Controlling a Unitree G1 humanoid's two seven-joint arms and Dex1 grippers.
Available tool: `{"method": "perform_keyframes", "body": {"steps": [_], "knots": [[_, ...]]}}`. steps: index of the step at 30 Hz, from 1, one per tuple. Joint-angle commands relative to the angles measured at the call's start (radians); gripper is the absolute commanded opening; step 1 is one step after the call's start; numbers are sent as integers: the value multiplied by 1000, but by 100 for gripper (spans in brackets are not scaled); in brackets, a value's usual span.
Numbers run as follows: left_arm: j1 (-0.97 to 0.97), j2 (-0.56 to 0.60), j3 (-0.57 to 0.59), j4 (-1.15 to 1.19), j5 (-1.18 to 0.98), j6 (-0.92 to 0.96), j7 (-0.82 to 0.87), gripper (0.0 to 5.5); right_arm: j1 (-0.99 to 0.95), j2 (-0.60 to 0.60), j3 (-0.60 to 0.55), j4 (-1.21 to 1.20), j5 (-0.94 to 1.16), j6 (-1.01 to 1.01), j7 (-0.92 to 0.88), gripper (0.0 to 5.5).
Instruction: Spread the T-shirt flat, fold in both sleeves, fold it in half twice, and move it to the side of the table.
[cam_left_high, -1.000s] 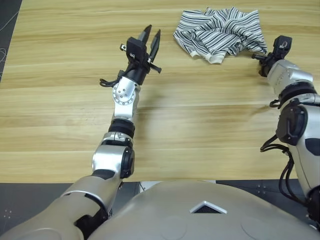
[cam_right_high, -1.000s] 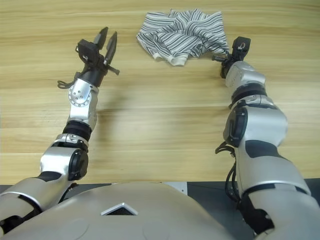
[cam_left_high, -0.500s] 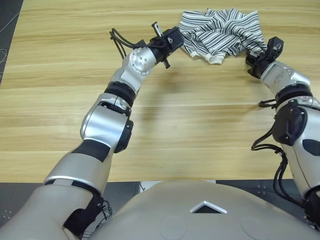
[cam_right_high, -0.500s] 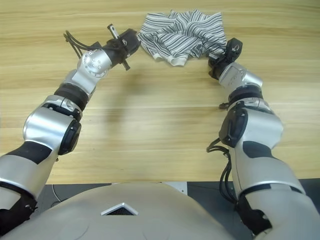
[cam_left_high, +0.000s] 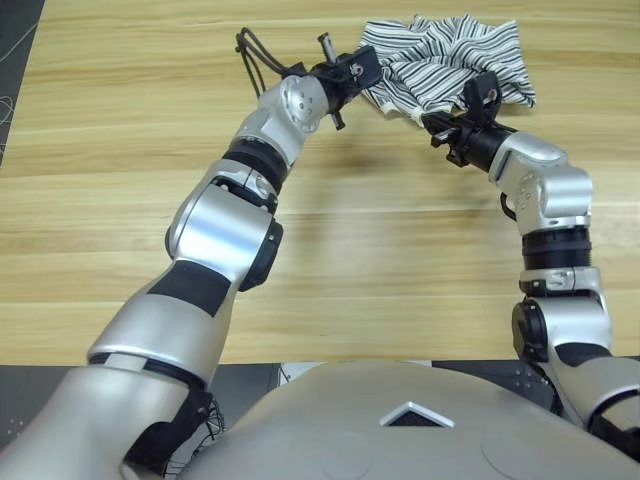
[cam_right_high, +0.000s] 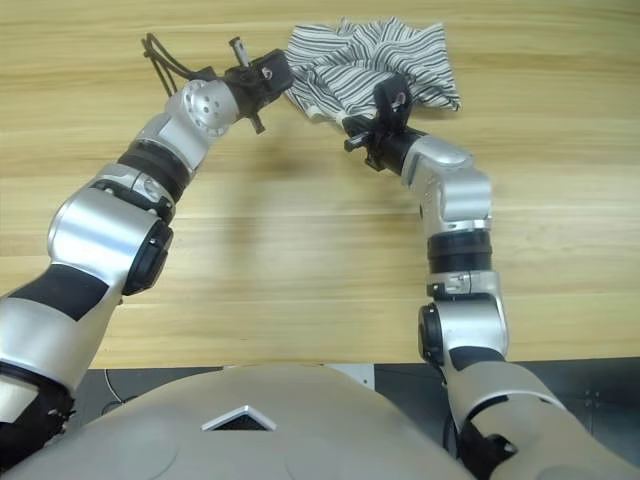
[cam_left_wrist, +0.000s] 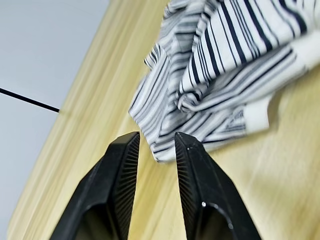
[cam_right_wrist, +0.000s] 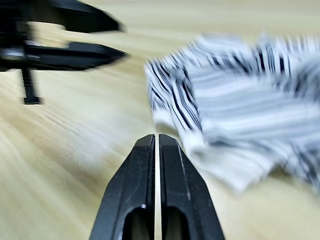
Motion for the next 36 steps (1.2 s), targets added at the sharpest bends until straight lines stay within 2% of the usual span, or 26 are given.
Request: {"method": "perform_keyframes", "body": {"steps": [1,5,9,11,13,16,22,26,29,34,36], "knots": [[11,-4,1,-4,4,-44,-2,133,-48,-84,57,40,-210,-388,-116,12],[129,32,23,-43,-31,-180,-25,133,-269,-76,142,497,-413,-662,-315,12],[337,83,48,-169,-99,-355,-87,133,-488,-21,239,952,-552,-701,-439,12],[501,112,62,-364,-167,-407,-137,133,-537,11,277,1085,-598,-671,-433,12],[675,137,64,-622,-228,-382,-178,133,-544,36,298,1158,-631,-647,-419,12],[885,179,66,-936,-279,-293,-206,133,-501,78,339,1204,-680,-621,-396,12],[1117,237,87,-1316,-336,-124,-221,133,-402,104,357,1221,-708,-636,-332,12],[1147,263,103,-1346,-355,-84,-226,133,-360,96,324,1219,-680,-657,-255,12],[1136,261,105,-1328,-359,-77,-215,133,-323,83,312,1206,-651,-735,-100,12],[1086,247,102,-1276,-359,-81,-210,133,-204,25,287,1097,-524,-958,265,12],[1061,245,104,-1256,-358,-87,-212,133,-124,-22,277,954,-425,-991,421,12]]}}
